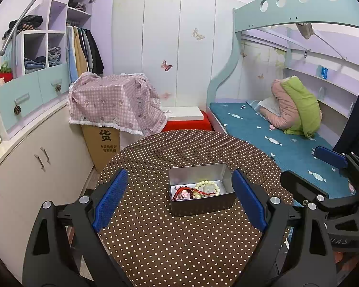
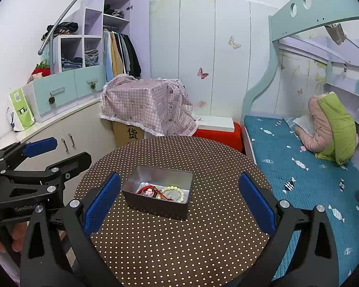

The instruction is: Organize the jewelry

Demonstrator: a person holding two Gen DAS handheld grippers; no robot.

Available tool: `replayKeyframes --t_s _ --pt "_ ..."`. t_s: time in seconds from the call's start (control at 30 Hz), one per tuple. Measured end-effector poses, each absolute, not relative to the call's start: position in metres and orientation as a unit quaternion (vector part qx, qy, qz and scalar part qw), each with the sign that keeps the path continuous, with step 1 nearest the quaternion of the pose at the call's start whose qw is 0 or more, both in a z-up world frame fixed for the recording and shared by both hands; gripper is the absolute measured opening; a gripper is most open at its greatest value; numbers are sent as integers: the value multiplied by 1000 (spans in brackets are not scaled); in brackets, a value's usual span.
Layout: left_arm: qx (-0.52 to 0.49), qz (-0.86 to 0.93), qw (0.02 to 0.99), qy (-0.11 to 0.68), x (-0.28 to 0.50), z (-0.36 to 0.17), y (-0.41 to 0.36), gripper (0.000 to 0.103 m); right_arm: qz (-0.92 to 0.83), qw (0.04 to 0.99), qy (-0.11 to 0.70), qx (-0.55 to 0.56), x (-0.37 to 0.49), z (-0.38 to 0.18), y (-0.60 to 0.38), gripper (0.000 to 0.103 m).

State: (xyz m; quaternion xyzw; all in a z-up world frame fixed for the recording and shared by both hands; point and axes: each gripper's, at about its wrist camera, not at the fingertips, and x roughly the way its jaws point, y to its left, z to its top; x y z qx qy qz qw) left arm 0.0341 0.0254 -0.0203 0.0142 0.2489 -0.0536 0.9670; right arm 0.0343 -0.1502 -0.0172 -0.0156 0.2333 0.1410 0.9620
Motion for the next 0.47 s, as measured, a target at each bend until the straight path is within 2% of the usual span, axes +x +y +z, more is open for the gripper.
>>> replayKeyframes --t_s 0.47 --pt "15 -52 967 248 35 -21 26 90 144 961 235 -16 37 -19 -151 95"
